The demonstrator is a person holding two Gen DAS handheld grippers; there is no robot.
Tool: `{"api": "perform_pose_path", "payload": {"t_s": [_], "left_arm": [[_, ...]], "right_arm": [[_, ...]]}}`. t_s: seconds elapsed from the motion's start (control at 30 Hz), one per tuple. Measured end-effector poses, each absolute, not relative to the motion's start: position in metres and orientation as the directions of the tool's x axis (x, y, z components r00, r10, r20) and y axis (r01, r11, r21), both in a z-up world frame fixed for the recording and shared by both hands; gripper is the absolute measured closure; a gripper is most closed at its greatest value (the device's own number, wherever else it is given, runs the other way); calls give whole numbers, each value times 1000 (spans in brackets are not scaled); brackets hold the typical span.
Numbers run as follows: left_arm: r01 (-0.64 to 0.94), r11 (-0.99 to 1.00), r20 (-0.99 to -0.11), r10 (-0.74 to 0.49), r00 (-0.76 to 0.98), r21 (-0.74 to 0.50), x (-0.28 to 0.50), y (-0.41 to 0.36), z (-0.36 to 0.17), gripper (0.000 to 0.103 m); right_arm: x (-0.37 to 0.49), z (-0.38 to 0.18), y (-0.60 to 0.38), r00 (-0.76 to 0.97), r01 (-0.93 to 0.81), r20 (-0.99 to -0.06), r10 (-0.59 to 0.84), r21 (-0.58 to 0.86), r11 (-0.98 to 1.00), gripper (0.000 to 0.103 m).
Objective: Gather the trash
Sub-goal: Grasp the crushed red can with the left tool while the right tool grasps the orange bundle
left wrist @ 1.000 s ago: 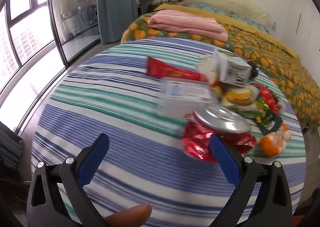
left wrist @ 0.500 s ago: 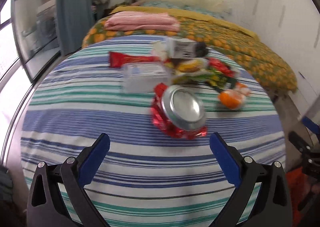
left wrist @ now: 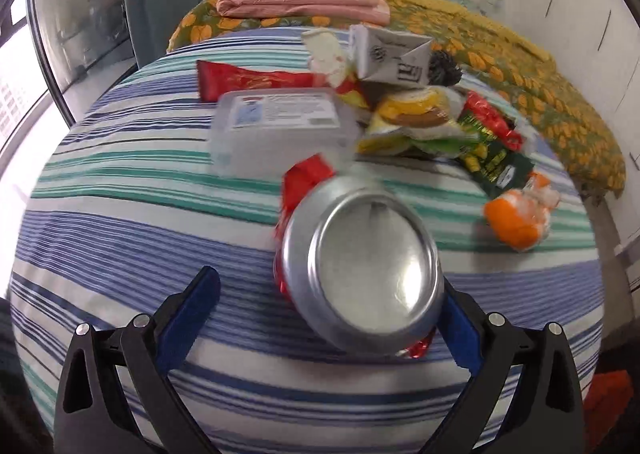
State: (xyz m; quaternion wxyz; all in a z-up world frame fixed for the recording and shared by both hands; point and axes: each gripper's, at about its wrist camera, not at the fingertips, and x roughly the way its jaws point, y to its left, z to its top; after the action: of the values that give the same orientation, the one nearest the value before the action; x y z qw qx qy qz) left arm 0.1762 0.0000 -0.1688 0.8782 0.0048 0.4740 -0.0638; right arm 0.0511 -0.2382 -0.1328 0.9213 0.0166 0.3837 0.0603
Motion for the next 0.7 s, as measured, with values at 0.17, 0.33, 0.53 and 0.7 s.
{"api": "perform_pose_path", "payload": {"t_s": [0.17, 0.33, 0.53, 0.7], "left_arm": [[134, 990, -842, -102, 530, -35, 172, 17, -169, 4], [168, 984, -833, -145, 534, -63, 173, 11, -167, 4], [214, 977, -828, -121, 547, -2, 177, 0, -166, 43], [224, 972, -808, -186, 559, -68, 168, 9, -159, 57]], "right_arm": [[104, -142, -239, 623, -60, -739, 258, 284, 957, 5], [176, -155, -208, 574, 86, -791, 211, 315, 945, 5], [181, -168, -198, 531, 93, -833, 158, 243, 966, 22], [142, -155, -225, 558, 20, -797, 232, 293, 956, 22]]}}
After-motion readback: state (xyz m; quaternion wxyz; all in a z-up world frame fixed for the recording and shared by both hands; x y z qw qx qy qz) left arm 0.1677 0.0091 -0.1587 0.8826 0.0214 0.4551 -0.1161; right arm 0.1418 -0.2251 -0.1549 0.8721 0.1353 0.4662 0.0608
